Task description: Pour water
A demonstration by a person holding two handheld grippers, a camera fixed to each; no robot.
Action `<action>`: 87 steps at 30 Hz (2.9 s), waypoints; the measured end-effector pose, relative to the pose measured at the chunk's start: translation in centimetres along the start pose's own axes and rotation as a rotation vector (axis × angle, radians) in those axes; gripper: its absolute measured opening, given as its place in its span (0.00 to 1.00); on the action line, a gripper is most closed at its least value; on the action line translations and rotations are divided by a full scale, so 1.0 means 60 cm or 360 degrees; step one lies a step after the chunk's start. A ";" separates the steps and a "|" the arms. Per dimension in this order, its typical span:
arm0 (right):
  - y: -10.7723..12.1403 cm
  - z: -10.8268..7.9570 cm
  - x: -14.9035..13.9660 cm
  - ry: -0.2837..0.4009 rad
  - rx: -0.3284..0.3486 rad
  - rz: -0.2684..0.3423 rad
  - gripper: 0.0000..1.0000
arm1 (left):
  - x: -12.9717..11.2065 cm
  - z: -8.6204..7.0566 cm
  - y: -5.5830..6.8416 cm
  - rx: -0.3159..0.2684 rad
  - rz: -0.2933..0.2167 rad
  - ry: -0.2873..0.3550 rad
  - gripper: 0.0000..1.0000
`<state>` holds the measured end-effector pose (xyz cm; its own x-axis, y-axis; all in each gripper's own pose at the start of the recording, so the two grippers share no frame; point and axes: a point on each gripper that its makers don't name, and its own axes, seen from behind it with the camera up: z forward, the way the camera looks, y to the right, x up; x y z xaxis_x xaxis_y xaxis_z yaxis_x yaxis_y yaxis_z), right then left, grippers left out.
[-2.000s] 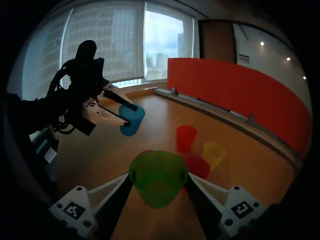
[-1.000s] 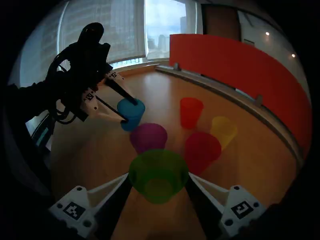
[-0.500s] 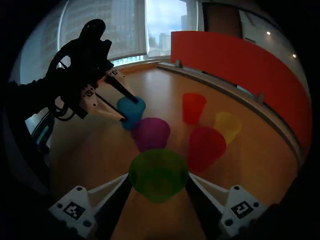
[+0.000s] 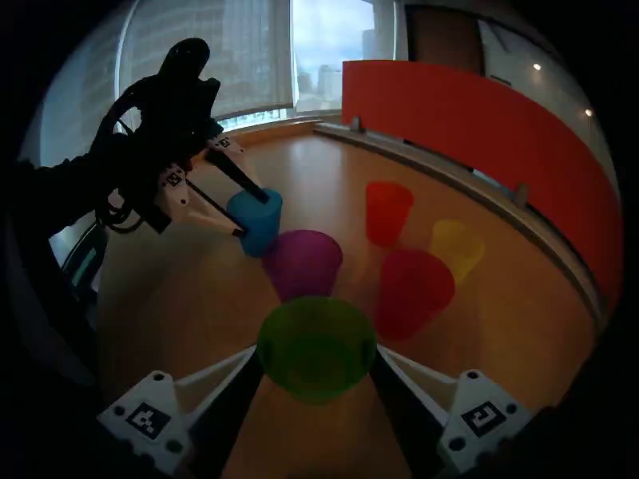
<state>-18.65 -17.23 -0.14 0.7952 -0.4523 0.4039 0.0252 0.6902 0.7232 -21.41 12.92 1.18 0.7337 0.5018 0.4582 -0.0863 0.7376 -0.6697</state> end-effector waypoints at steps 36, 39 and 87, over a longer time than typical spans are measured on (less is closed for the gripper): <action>-0.001 0.006 -0.026 -0.0012 -0.0014 0.0032 0.91 | -0.062 -0.007 0.014 0.0042 0.0017 -0.0147 0.89; 0.000 0.006 -0.026 -0.0008 -0.0021 0.0029 0.92 | -0.061 -0.008 0.014 0.0046 0.0017 -0.0148 0.89; 0.089 -0.175 -0.010 0.0498 -0.0627 0.0324 0.99 | -0.031 -0.198 -0.069 0.0690 -0.0390 0.0510 0.88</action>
<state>-12.60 -7.35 -2.43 0.9486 -0.1389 0.2845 0.0291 0.9330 0.3586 -14.41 3.58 -3.85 0.9280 0.1822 0.3249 -0.1069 0.9658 -0.2361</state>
